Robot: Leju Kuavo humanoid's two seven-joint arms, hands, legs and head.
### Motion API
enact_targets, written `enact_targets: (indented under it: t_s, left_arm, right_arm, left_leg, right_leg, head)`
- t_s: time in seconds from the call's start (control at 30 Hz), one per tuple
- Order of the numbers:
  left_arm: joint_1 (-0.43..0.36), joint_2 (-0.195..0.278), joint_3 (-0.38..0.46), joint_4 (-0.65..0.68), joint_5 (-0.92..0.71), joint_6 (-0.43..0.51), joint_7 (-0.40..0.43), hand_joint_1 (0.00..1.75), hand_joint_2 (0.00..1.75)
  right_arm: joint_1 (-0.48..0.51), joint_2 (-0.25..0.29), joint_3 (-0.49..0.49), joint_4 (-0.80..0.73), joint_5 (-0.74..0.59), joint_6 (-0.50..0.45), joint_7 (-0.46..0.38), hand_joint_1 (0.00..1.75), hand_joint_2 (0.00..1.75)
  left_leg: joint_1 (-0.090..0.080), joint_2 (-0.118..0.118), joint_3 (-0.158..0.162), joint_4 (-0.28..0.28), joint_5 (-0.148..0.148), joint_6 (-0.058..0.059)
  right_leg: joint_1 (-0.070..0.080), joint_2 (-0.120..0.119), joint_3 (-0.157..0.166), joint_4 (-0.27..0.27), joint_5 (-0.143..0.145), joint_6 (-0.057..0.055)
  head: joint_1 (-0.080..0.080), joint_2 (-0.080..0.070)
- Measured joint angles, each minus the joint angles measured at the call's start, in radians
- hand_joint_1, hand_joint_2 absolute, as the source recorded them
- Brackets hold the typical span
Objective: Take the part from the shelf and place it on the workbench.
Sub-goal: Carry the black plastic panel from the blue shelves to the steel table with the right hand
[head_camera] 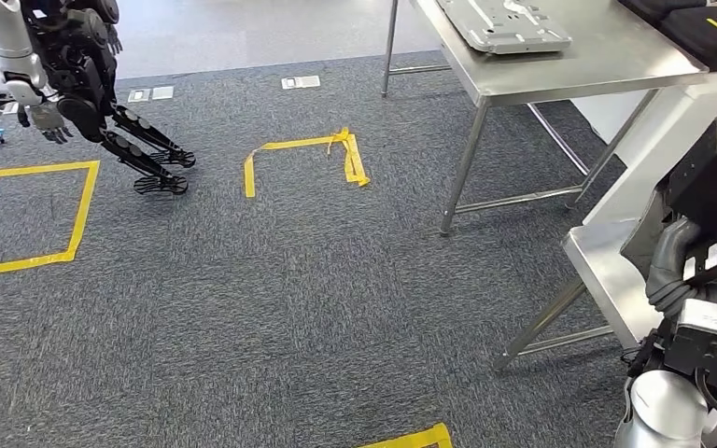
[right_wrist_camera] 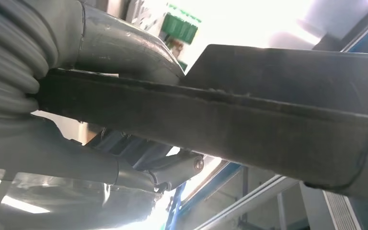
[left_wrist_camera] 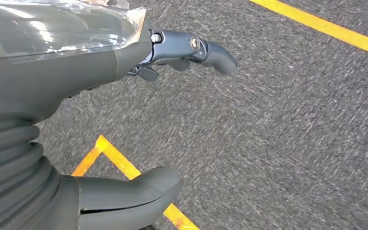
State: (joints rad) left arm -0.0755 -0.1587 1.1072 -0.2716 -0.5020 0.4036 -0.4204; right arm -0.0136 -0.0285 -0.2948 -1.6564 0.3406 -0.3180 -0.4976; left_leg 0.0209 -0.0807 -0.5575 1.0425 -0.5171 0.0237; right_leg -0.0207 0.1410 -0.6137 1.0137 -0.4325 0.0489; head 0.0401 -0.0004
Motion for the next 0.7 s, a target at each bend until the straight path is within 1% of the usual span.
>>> enact_targets:
  t_s: [0.03,0.07,0.1,0.13,0.17,0.2,0.23,0.27,0.3,0.33,0.37,0.4,0.43,0.47,0.5,0.53,0.57,0.6,0.63,0.67,0.7]
  left_arm:
    - [-0.001,0.0,0.0,0.0,0.0,0.0,0.0,0.0,1.75]
    - [-0.002,0.0,0.0,0.0,0.0,0.0,0.0,0.0,1.75]
    - [-0.002,0.0,0.0,0.0,-0.001,0.0,0.0,0.0,1.75]
    - [-0.002,0.001,0.001,0.0,-0.001,0.0,0.0,0.0,1.75]
    - [-0.001,0.002,0.002,0.0,-0.001,0.0,0.0,0.0,1.75]
    - [0.0,0.002,0.003,0.0,-0.001,0.0,0.0,0.0,1.75]
    - [0.0,0.003,0.005,0.0,-0.001,0.001,0.0,0.0,1.75]
    - [0.0,0.003,0.006,0.0,-0.001,0.001,0.0,0.0,1.75]
    - [0.0,0.003,0.008,0.0,-0.001,0.001,0.0,0.0,1.75]
    - [0.0,0.002,0.008,0.0,-0.002,0.001,0.0,0.0,1.75]
    - [0.0,0.003,0.008,-0.001,-0.003,0.001,0.001,0.0,1.75]
    - [0.0,0.003,0.009,-0.001,-0.004,0.002,0.001,0.0,1.75]
    - [0.0,0.003,0.009,-0.001,-0.006,0.002,0.001,0.0,1.75]
    - [-0.001,0.003,0.009,-0.002,-0.008,0.002,0.002,0.0,1.75]
    - [-0.002,0.003,0.009,-0.002,-0.01,0.002,0.003,0.0,1.75]
    - [-0.004,0.003,0.009,-0.002,-0.012,0.002,0.003,0.0,1.75]
    - [-0.006,0.002,0.009,-0.002,-0.012,0.002,0.003,0.0,1.75]
    - [-0.008,0.001,0.009,-0.002,-0.013,0.002,0.003,0.0,1.75]
    - [-0.008,0.001,0.009,-0.002,-0.013,0.002,0.004,0.0,1.75]
    - [-0.007,0.0,0.009,-0.002,-0.013,0.002,0.004,0.0,1.75]
    - [-0.005,0.0,0.01,-0.002,-0.014,0.002,0.004,0.0,1.75]
  right_arm:
    - [0.002,0.0,-0.001,0.0,0.0,-0.001,0.0,1.75,1.75]
    - [0.004,-0.001,-0.002,0.0,0.001,-0.003,0.001,1.75,1.75]
    - [0.004,-0.001,-0.002,-0.001,0.002,-0.004,0.001,1.75,1.75]
    - [0.005,-0.001,-0.002,-0.001,0.004,-0.006,0.002,1.75,1.75]
    - [0.006,-0.001,-0.002,-0.001,0.007,-0.007,0.002,1.75,1.75]
    - [0.009,0.0,-0.002,-0.001,0.01,-0.009,0.003,1.75,1.75]
    - [0.013,0.0,-0.002,-0.001,0.011,-0.01,0.003,1.75,1.75]
    - [0.018,0.0,-0.003,-0.001,0.012,-0.011,0.004,1.75,1.75]
    - [0.021,0.0,-0.003,-0.002,0.012,-0.013,0.004,1.75,1.75]
    - [0.024,-0.001,-0.004,-0.003,0.013,-0.014,0.004,1.75,1.75]
    - [0.026,-0.001,-0.004,-0.004,0.013,-0.016,0.004,1.75,1.75]
    - [0.027,-0.001,-0.004,-0.007,0.014,-0.017,0.004,1.75,1.75]
    - [0.03,0.0,-0.004,-0.01,0.014,-0.018,0.004,1.75,1.75]
    - [0.033,0.0,-0.005,-0.013,0.014,-0.02,0.005,1.75,1.75]
    - [0.037,0.0,-0.007,-0.017,0.014,-0.022,0.005,1.75,1.75]
    - [0.041,0.0,-0.009,-0.021,0.014,-0.024,0.006,1.75,1.75]
    - [0.044,0.0,-0.011,-0.026,0.013,-0.025,0.007,1.75,1.75]
    - [0.045,0.0,-0.012,-0.03,0.013,-0.027,0.007,1.75,1.75]
    - [0.046,0.001,-0.013,-0.034,0.014,-0.028,0.008,1.75,1.75]
    - [0.046,0.003,-0.013,-0.035,0.015,-0.03,0.009,1.75,1.75]
    - [0.047,0.005,-0.013,-0.036,0.016,-0.032,0.01,1.75,1.75]
  left_leg:
    - [-0.002,0.015,0.004,-0.004,0.004,0.009]
    - [-0.002,0.03,0.008,-0.009,0.008,0.017]
    - [-0.003,0.045,0.012,-0.014,0.012,0.024]
    - [-0.004,0.062,0.013,-0.017,0.014,0.029]
    - [-0.007,0.076,0.012,-0.018,0.014,0.032]
    - [-0.009,0.093,0.012,-0.018,0.013,0.033]
    - [-0.01,0.109,0.011,-0.018,0.012,0.034]
    - [-0.011,0.124,0.012,-0.018,0.011,0.034]
    - [-0.011,0.138,0.013,-0.018,0.009,0.033]
    - [-0.011,0.152,0.016,-0.018,0.006,0.03]
    - [-0.013,0.164,0.019,-0.017,0.003,0.027]
    - [-0.016,0.174,0.022,-0.017,-0.002,0.021]
    - [-0.018,0.184,0.026,-0.017,-0.006,0.015]
    - [-0.021,0.194,0.031,-0.018,-0.01,0.01]
    - [-0.021,0.206,0.035,-0.019,-0.013,0.005]
    - [-0.018,0.21,0.037,-0.018,-0.017,0.0]
    - [-0.015,0.196,0.035,-0.01,-0.026,-0.005]
    - [-0.012,0.171,0.024,0.017,-0.044,-0.009]
    - [-0.009,0.136,0.002,0.065,-0.072,-0.011]
    - [-0.009,0.105,-0.029,0.129,-0.104,-0.012]
    - [-0.008,0.088,-0.064,0.197,-0.132,-0.013]
  right_leg:
    - [-0.001,-0.005,-0.005,0.002,0.001,0.006]
    - [0.0,-0.026,-0.015,0.014,-0.003,0.009]
    - [0.002,-0.057,-0.033,0.046,-0.018,0.008]
    - [0.003,-0.094,-0.058,0.1,-0.043,0.005]
    - [0.005,-0.116,-0.092,0.167,-0.071,0.002]
    - [0.004,-0.126,-0.125,0.234,-0.095,0.001]
    - [0.003,-0.129,-0.146,0.277,-0.107,0.003]
    - [0.003,-0.132,-0.147,0.28,-0.103,0.009]
    - [0.002,-0.138,-0.126,0.242,-0.086,0.017]
    - [0.001,-0.153,-0.086,0.171,-0.062,0.024]
    - [0.003,-0.179,-0.045,0.098,-0.04,0.028]
    - [0.007,-0.2,-0.013,0.042,-0.022,0.026]
    - [0.012,-0.215,0.006,0.01,-0.013,0.02]
    - [0.017,-0.217,0.011,0.003,-0.01,0.013]
    - [0.02,-0.204,0.011,0.001,-0.008,0.006]
    - [0.014,-0.19,0.011,0.0,-0.006,-0.001]
    - [0.009,-0.177,0.011,-0.003,-0.005,-0.007]
    - [0.003,-0.165,0.012,-0.005,-0.003,-0.016]
    - [-0.002,-0.153,0.014,-0.006,-0.001,-0.024]
    - [-0.001,-0.141,0.014,-0.006,-0.001,-0.029]
    - [0.0,-0.128,0.013,-0.006,-0.001,-0.033]
  head:
    - [0.0,0.0]
    - [0.002,0.0]
    - [0.004,0.0]
    - [0.007,0.0]
    - [0.009,0.0]
    - [0.009,0.0]
    - [0.01,0.0]
    - [0.01,0.0]
    - [0.01,0.0]
    - [0.01,0.0]
    - [0.01,0.0]
    - [0.01,0.0]
    - [0.008,0.0]
    - [0.007,0.0]
    - [0.006,0.0]
    - [0.005,0.0]
    - [0.004,0.0]
    - [0.002,0.0]
    - [0.001,0.0]
    - [-0.001,0.0]
    - [-0.001,0.0]
